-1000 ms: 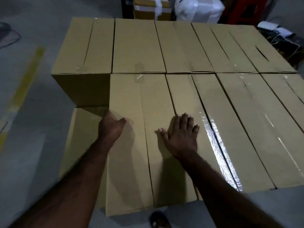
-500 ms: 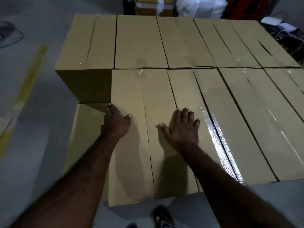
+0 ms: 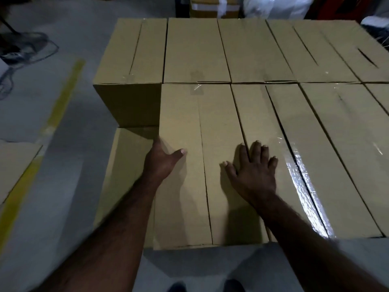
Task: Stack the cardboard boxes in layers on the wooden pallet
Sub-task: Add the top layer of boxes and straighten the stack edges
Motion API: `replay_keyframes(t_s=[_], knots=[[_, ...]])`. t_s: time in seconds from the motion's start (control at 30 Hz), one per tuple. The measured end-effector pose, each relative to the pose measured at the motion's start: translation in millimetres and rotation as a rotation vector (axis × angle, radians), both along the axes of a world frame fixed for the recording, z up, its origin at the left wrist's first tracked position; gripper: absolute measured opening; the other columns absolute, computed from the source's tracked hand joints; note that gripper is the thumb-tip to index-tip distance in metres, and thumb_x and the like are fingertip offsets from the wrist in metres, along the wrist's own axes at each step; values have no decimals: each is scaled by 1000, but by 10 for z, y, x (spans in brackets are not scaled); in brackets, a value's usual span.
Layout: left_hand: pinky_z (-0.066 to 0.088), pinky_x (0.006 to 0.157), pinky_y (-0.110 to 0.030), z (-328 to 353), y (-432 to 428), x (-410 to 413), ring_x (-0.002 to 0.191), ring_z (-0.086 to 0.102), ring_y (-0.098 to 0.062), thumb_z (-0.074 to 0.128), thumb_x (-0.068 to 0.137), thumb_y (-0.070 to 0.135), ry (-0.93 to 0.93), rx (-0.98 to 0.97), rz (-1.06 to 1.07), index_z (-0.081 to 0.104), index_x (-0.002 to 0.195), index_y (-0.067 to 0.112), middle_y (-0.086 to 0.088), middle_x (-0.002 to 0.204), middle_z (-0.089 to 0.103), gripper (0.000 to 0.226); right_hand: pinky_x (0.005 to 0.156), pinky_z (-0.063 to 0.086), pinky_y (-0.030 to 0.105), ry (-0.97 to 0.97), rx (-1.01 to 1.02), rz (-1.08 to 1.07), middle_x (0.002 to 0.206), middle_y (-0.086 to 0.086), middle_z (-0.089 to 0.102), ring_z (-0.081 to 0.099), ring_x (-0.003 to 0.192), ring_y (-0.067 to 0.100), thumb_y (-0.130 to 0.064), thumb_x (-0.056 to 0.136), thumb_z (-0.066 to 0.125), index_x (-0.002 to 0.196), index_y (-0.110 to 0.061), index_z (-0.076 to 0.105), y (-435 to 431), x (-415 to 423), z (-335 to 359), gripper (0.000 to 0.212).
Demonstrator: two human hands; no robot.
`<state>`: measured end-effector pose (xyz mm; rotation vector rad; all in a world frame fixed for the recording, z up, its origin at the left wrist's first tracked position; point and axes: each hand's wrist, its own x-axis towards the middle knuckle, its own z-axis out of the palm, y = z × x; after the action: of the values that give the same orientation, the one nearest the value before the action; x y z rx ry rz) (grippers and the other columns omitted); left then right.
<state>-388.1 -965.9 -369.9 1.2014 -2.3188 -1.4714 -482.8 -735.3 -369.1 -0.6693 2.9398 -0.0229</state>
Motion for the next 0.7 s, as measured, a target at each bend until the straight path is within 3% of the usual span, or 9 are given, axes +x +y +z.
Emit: replay_keyframes(t_s=[0.2,0.33,0.5,0.6,0.7], knots=[[31,114,-38,43,-8,-50,146,29,-28,75,84,47,-24,1,-5,14,158,18,-4,162,27,101,119,4,63,-9,12,18,165,24,1,-1,152,42,-82,87,5,160,-19,8,-9,-31,-13,96],[30,113,-35,43,-18,-76,146,29,-27,73,86,45,-13,-4,-28,10,159,16,-3,162,25,100,118,7,64,6,24,26,164,25,3,2,151,43,-81,88,8,159,-17,10,-14,-53,-16,96],[25,120,-40,-53,-46,-49,150,18,-27,69,86,54,-60,-49,-74,-1,159,14,-6,166,8,109,118,3,63,-11,6,16,165,24,1,-1,152,42,-80,90,12,160,-17,7,-47,-8,-19,95],[27,119,-47,-43,-8,-36,150,17,-33,62,89,58,-124,-151,-99,-3,159,13,-11,166,0,106,120,0,60,-57,-22,2,166,21,-2,-5,152,40,-79,91,16,160,-19,6,-49,-19,0,92],[20,116,-63,43,141,19,149,12,-39,51,93,61,-293,-479,-212,7,158,12,-16,165,2,92,123,5,55,-105,-200,-13,166,18,9,4,153,34,-70,97,28,159,-17,17,41,-32,82,82]])
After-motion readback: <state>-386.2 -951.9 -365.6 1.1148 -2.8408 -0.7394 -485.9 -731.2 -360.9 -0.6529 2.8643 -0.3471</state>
